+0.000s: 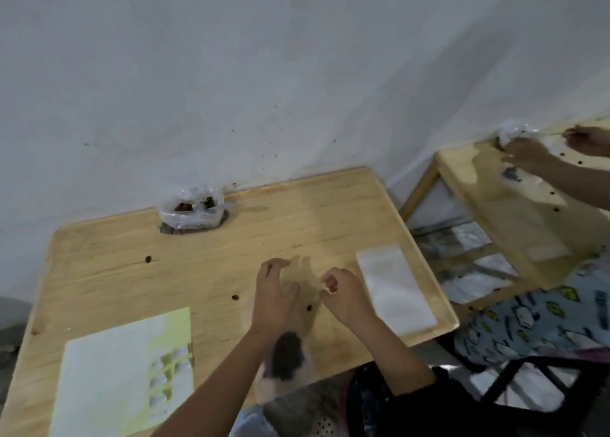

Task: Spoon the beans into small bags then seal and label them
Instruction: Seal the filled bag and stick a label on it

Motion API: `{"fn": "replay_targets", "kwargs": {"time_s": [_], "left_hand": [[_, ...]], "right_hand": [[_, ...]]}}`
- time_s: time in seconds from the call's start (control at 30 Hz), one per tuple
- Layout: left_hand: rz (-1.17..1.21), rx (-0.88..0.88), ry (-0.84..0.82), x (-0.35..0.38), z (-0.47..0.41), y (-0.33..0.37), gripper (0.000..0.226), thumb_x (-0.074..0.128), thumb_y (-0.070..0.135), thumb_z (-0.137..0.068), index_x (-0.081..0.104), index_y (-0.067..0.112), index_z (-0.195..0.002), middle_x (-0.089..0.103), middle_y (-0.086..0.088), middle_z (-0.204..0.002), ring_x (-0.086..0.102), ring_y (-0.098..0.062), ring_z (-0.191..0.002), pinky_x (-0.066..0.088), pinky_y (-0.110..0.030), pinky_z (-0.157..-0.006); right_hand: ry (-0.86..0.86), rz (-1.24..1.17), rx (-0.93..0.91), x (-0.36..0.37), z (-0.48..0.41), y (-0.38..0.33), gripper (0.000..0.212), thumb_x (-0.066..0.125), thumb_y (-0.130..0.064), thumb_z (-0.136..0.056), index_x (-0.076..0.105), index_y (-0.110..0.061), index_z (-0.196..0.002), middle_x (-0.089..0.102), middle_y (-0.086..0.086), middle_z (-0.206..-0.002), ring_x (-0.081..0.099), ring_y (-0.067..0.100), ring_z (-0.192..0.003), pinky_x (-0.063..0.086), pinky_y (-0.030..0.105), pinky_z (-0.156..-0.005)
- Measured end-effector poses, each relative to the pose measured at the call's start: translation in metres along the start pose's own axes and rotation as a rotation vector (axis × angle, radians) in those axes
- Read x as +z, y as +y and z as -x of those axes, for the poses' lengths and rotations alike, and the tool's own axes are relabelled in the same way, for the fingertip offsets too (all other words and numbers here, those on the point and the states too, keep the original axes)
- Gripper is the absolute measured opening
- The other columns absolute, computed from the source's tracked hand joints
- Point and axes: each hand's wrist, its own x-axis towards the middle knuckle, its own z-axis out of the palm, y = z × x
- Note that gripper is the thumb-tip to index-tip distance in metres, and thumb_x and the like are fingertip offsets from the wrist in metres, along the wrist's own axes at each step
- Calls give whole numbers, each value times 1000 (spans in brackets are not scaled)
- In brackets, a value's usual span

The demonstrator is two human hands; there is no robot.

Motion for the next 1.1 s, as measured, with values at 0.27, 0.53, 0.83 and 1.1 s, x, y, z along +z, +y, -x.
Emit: {"fn": "replay_targets", "kwargs": {"time_s": [0.27,0.53,0.83,1.1], "left_hand": [[63,42,-309,80,-15,51,45,63,13,-87,47,11,-129,44,-3,-128,44,-15,-119,29,-10,-89],[172,-95,-400,124,6,66,79,52,42,-76,32,3,-142,36,-11,-146,36,-25,-134,31,-35,-111],[141,-99,-366,138,7,67,68,54,11,-92,14,3,-147,14,-10,-156,17,-22,-143,11,-10,-102],[197,-71,-217,136,13,74,57,52,10,-92,27,4,-143,28,-9,-150,28,-19,-137,17,-14,-107]], "right_hand": [[318,-46,248,-63,4,87,31,62,-11,-86,57,-8,-116,55,10,-118,53,24,-112,39,23,-87],[274,55,338,-62,10,119,53,58,-20,-86,44,-6,-135,49,13,-134,43,27,-125,38,31,-98],[369,2,296,-61,9,118,46,60,-11,-85,50,-7,-129,55,9,-127,49,25,-119,37,28,-99],[493,-220,326,-65,14,117,26,62,-1,-80,59,-7,-105,57,3,-92,54,21,-91,36,23,-75]]}}
